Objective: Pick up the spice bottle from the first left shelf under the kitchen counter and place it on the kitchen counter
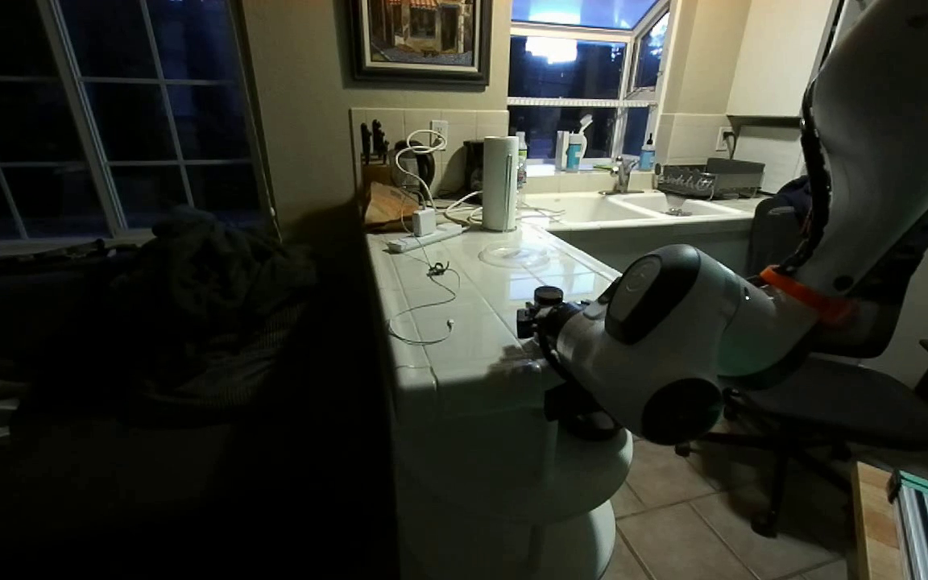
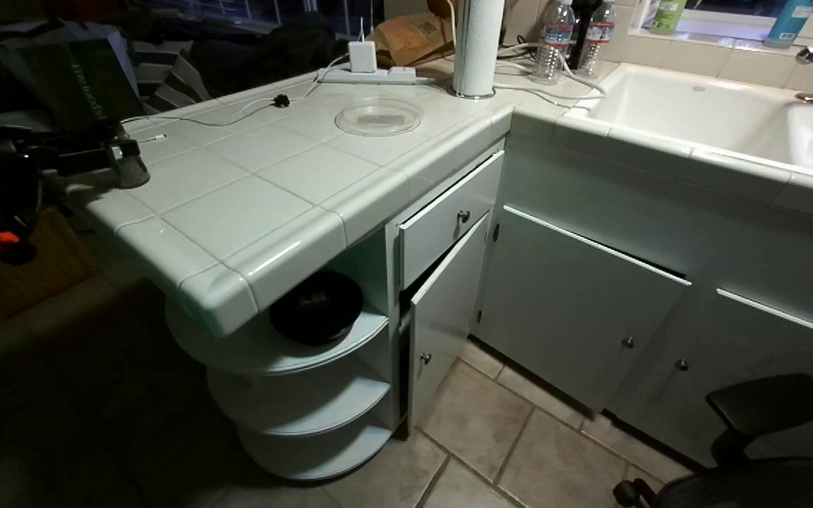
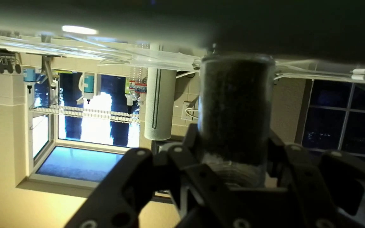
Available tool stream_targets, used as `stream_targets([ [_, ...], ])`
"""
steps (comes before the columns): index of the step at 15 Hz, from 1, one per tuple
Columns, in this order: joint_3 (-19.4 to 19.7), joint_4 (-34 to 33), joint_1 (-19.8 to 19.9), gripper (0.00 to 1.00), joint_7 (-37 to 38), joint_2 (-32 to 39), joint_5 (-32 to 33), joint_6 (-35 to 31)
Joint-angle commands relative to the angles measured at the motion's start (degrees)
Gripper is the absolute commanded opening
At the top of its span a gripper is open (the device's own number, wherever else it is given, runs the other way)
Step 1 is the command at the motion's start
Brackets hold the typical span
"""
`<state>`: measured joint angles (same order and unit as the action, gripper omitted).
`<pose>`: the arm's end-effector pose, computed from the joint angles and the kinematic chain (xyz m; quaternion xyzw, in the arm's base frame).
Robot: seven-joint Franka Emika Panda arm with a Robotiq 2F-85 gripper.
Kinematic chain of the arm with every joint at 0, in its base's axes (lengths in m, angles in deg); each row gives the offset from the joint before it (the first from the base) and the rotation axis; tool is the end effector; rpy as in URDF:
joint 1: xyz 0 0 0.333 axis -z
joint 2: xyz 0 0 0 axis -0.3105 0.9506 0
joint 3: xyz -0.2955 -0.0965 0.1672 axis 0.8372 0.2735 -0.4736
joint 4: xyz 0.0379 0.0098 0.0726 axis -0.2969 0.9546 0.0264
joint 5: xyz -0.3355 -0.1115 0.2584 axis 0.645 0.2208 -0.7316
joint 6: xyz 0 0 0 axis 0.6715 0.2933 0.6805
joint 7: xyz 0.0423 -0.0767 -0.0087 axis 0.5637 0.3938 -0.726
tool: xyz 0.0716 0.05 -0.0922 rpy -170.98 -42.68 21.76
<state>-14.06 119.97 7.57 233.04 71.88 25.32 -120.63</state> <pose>0.5181 0.1281 0.2475 0.7241 -0.2316 0.5990 0.2515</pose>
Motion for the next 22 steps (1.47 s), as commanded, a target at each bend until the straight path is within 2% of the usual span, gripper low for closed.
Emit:
stream_targets([
  [1,0.03,0.83,0.72,0.73,4.77,-0.15,2.72,-1.86],
  [5,-0.3,1.25,0.92,1.0,3.6,-2.27,2.53,-4.82],
  [7,-0.66,1.41,0.97,1.0,-1.07,-4.93,-0.13,-9.22],
  [9,-0.62,1.29,1.28,1.0,-7.19,-8.69,-3.6,-17.31],
  [14,1.77,2.91,0.43,1.0,-34.23,-18.94,-26.44,-31.14],
  [17,4.19,5.02,0.05,1.0,-48.52,-22.76,-41.15,-35.45],
  [18,4.78,5.78,-0.12,1.0,-53.21,-23.99,-45.9,-35.38],
  [21,13.66,8.14,-7.96,1.0,-67.34,-29.1,-59.98,-30.74],
  [22,15.59,7.75,-9.96,1.0,-71.84,-31.44,-64.5,-27.2],
])
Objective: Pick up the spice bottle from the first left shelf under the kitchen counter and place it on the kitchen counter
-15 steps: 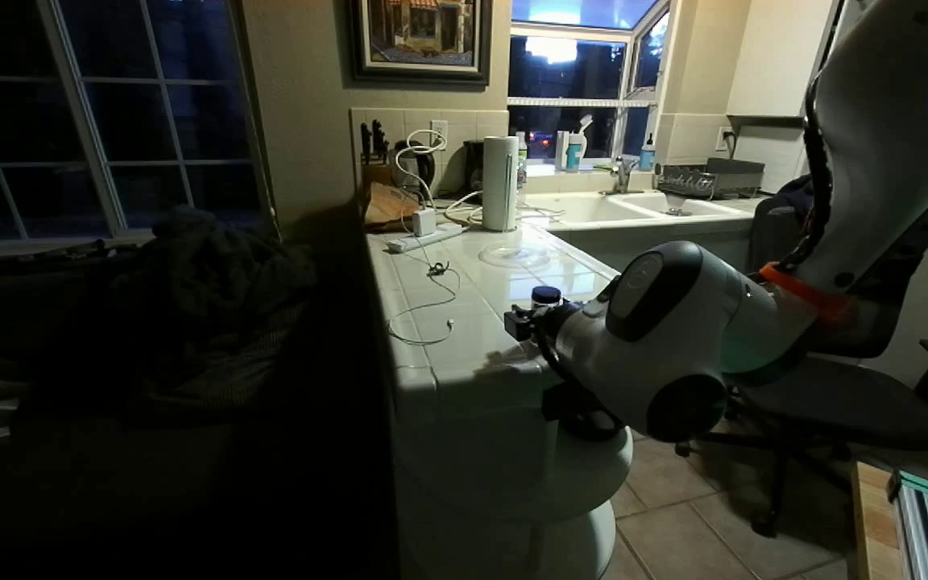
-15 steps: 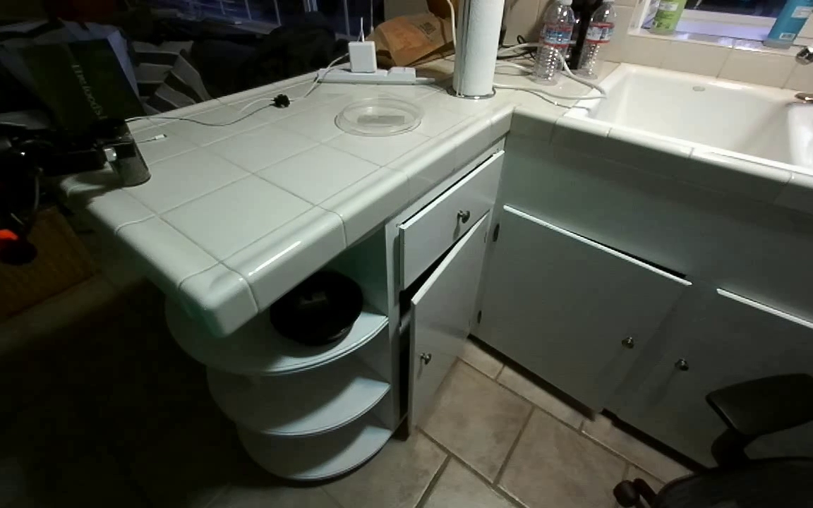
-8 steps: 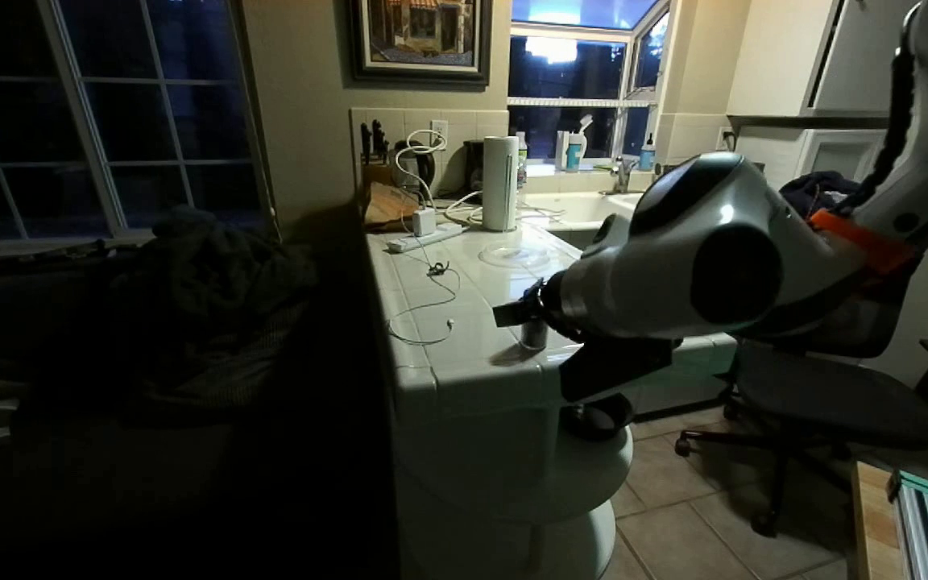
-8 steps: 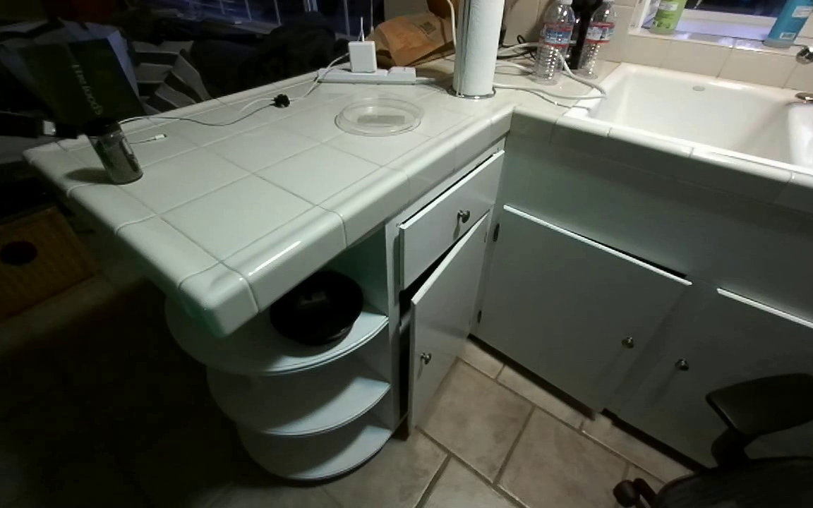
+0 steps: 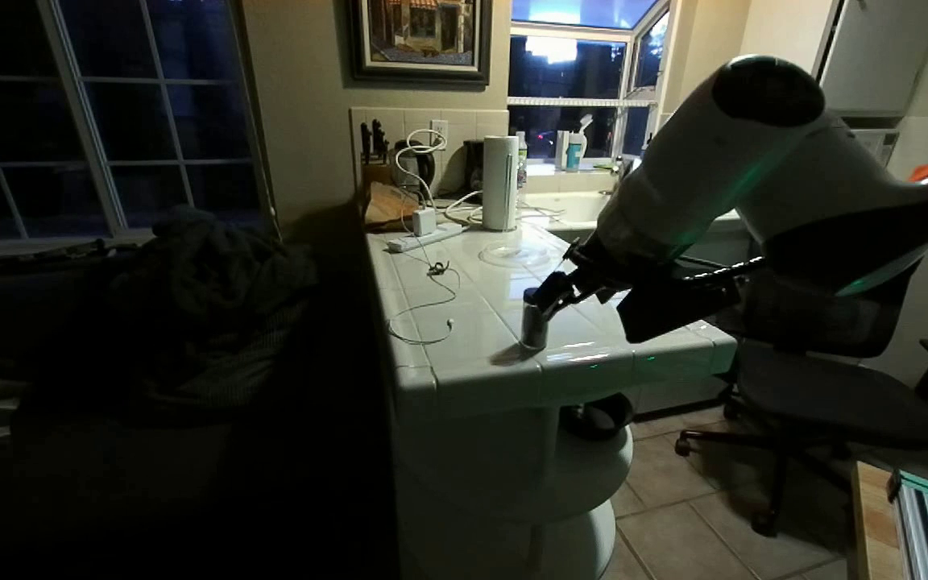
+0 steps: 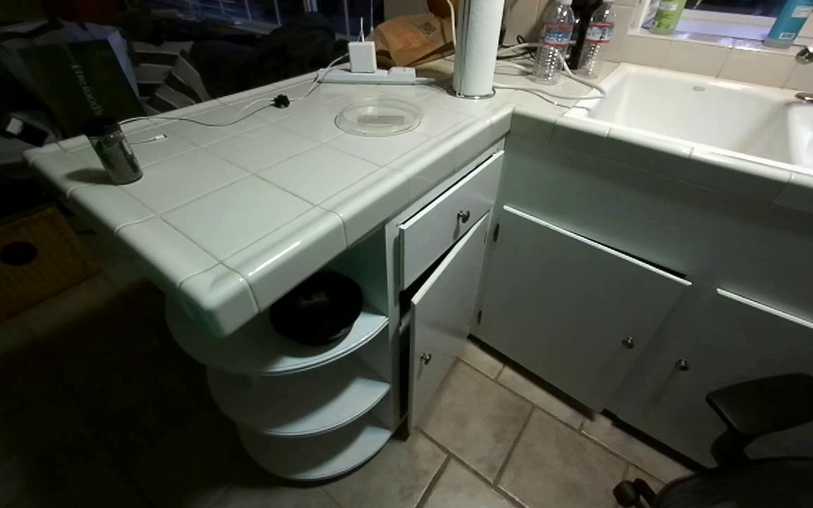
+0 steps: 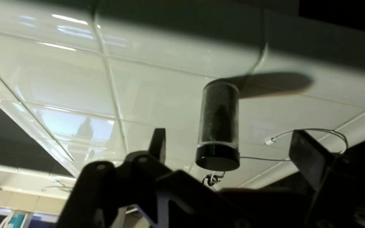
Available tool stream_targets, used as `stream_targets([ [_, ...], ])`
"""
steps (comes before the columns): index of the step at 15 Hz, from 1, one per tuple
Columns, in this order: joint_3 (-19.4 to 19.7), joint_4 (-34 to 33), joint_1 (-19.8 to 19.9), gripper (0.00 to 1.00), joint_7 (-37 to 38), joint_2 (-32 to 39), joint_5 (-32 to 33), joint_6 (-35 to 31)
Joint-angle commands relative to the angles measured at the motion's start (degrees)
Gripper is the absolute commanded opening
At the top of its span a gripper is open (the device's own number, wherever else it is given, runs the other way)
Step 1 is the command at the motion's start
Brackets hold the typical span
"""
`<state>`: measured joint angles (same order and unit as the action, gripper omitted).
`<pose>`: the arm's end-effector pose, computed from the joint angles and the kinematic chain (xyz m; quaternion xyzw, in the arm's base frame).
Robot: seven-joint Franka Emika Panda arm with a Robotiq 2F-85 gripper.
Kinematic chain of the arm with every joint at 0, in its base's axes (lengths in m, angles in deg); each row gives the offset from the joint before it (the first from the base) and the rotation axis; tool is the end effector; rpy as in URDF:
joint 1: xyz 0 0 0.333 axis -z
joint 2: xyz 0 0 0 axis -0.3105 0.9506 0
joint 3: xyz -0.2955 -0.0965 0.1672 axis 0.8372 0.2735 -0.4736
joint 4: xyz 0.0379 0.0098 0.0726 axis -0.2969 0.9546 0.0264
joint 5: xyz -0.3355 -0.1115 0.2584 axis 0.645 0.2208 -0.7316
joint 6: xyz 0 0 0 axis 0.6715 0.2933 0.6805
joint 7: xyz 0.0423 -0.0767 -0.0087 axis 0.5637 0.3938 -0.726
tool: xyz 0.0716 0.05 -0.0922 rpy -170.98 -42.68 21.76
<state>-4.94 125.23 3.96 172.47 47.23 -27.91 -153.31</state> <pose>0.4718 0.1404 0.3840 0.9168 -0.1948 0.3197 0.1388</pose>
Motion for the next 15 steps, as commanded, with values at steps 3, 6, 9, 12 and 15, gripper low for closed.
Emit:
stream_targets([
  [3,1.12,-1.53,-1.14,1.0,-23.05,-13.63,-22.81,17.08],
  [6,-2.54,-8.21,2.83,1.0,-30.74,-18.98,-27.42,27.38],
  [9,-5.49,-9.59,6.94,1.0,-33.15,-20.1,-27.98,27.23],
  [12,-5.87,-11.85,8.54,1.0,-37.24,-22.74,-28.78,29.03],
  [15,-5.96,-11.66,8.55,1.0,-37.29,-22.3,-28.72,29.06],
])
